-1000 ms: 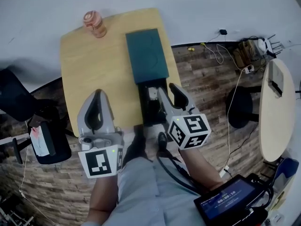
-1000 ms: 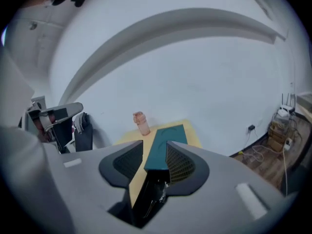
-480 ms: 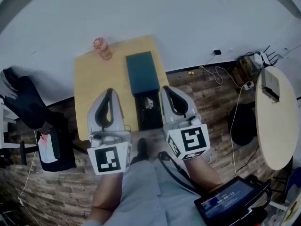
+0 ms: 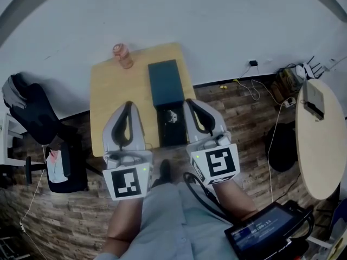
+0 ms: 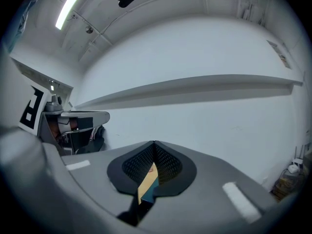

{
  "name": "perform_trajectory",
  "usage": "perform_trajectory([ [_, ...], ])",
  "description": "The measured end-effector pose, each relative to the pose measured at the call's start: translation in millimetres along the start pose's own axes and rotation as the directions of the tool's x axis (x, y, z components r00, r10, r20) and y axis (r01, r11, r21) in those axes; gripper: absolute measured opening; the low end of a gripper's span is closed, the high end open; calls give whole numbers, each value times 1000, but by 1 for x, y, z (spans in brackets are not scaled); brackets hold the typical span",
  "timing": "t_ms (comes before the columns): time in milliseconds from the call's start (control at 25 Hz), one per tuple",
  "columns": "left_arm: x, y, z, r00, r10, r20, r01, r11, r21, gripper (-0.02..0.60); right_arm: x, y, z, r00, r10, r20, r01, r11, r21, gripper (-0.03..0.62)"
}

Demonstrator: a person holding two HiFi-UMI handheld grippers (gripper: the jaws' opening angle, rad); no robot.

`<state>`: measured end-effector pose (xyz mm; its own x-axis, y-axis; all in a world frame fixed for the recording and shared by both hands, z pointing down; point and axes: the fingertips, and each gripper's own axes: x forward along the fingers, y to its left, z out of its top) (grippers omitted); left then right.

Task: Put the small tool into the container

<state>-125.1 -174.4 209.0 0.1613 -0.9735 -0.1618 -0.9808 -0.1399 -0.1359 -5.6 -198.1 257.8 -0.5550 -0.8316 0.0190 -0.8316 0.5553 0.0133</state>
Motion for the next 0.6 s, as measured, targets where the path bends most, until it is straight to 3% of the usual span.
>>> perform_trajectory([
  [600,-1,2,1,1000,-7,16,7,1000,26,9,3,4,-1,1000,11,-2,-11,1000,-2,0],
])
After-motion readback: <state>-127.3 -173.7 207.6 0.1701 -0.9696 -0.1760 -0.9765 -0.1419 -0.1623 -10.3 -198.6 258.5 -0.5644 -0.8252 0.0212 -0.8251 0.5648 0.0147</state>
